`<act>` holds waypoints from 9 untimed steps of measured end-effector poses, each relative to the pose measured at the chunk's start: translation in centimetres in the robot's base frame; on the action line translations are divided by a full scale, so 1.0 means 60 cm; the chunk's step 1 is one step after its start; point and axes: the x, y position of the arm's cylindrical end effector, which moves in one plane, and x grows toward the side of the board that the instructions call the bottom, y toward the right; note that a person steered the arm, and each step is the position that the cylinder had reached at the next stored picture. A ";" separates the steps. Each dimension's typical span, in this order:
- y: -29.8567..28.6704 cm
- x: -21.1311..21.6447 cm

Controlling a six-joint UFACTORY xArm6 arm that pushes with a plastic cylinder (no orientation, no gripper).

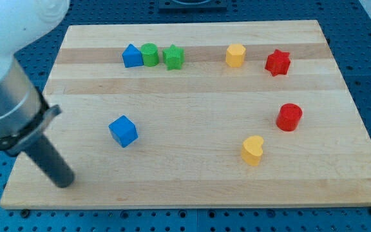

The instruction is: Place the blue cube left to the blue triangle

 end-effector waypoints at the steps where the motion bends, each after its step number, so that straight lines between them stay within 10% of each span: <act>1: 0.131 -0.003; 6: 0.029 -0.277; 9: 0.203 -0.113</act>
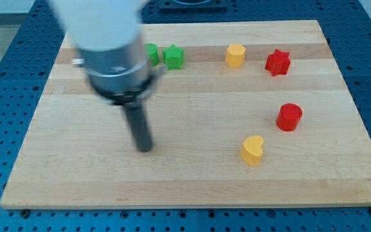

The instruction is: Place the blue cube left to the blue triangle

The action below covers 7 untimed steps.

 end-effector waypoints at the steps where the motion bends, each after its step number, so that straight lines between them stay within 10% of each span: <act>1: -0.004 -0.013; 4: -0.197 -0.289; 7: -0.173 -0.147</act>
